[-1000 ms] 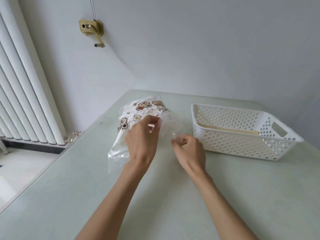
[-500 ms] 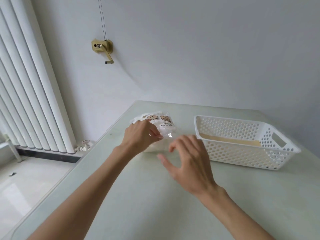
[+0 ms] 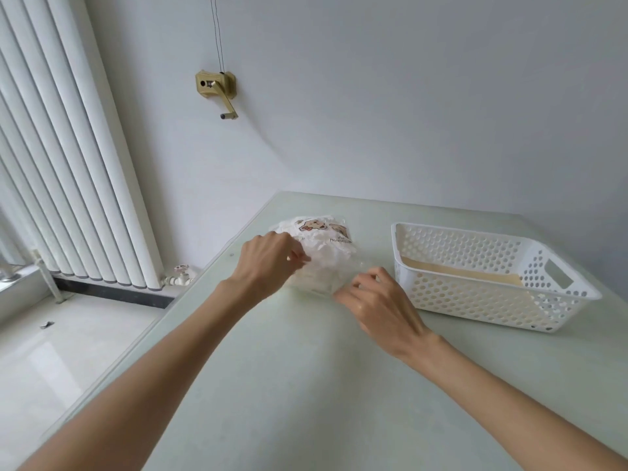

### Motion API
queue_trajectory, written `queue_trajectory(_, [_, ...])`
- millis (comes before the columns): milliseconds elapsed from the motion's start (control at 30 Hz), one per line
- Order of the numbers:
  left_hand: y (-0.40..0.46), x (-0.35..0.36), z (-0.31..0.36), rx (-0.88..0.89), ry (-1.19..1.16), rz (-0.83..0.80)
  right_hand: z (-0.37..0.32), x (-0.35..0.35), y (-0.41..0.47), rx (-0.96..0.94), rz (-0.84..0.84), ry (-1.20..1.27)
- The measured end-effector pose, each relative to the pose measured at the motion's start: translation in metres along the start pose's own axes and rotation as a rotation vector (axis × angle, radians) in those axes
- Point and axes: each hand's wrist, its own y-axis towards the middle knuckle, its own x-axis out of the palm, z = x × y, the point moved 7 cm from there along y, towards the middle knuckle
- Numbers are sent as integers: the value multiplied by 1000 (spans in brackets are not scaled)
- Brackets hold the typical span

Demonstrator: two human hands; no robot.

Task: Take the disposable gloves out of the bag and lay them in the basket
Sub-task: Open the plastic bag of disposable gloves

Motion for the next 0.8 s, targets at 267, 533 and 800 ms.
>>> queue_trajectory(267, [38,-37,22,-27,-30,125,11,-1,-8,88,-136,-20])
queue_trajectory(533, [24,-24,2,-246,-615,58,1,19,-19,36,-260,-81])
queue_trajectory(800, [20,-4,22,-251,-709,15,26,-23,12,477,-45,249])
